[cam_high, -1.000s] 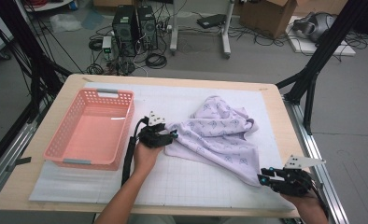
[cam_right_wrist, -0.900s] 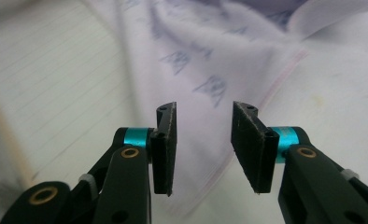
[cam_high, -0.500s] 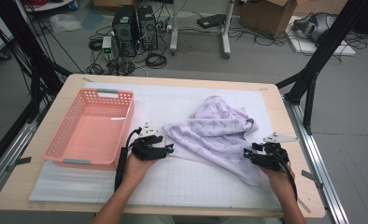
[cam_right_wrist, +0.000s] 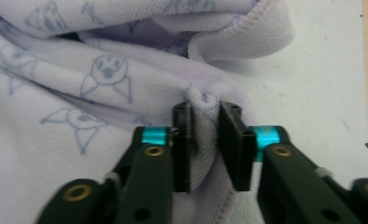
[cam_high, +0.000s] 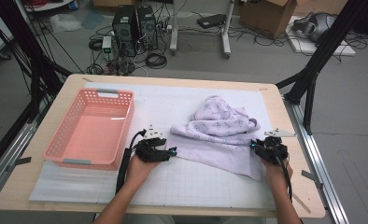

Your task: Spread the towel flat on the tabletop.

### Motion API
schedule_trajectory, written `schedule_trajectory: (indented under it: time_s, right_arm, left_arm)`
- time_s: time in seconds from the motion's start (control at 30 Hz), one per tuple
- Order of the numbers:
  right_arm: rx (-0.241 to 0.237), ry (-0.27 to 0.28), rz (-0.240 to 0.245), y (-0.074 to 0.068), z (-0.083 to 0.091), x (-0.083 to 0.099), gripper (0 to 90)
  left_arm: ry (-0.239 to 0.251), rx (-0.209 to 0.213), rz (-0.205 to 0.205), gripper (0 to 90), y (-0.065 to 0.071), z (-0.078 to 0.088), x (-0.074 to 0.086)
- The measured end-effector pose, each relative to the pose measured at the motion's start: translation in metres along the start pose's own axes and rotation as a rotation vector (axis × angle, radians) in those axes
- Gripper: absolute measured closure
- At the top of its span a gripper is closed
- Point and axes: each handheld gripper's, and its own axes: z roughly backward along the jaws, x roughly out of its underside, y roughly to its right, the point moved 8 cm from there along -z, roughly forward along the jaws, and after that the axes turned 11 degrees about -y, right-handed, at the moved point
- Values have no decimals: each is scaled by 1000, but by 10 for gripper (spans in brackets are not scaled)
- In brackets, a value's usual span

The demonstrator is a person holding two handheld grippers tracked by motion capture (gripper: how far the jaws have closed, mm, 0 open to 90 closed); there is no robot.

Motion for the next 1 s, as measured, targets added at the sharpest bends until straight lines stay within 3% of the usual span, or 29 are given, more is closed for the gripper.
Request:
schedule_trajectory:
  time_s: [0.13, 0.27, 0.33, 0.37, 0.43, 0.7, 0.87, 1.0]
  right_arm:
    - [-28, 63, -15, -2, 16, -1, 605]
    - [-54, 110, -26, -1, 32, 1, 587]
    - [-61, 119, -36, 0, 36, 4, 581]
    - [-67, 121, -37, 0, 37, 6, 580]
    - [-70, 115, -37, 0, 38, 9, 578]
    - [-75, 107, -52, -1, 56, 32, 580]
    - [-90, 17, -67, -6, 59, 62, 579]
    - [-112, -11, -47, -18, 57, 74, 556]
  left_arm:
    - [-27, 13, -19, 415, 8, -8, 0]
    - [-49, -35, -64, 426, 14, -13, -1]
    - [-61, -100, -126, 516, 15, -14, -1]
    - [-62, -120, -152, 618, 16, -14, -1]
    - [-65, -108, -131, 842, 14, -12, 0]
    - [-60, -78, -89, 859, 22, 10, 22]
    - [-34, -69, -62, 858, 34, 33, 46]
    - [-14, -67, -55, 857, 42, 50, 62]
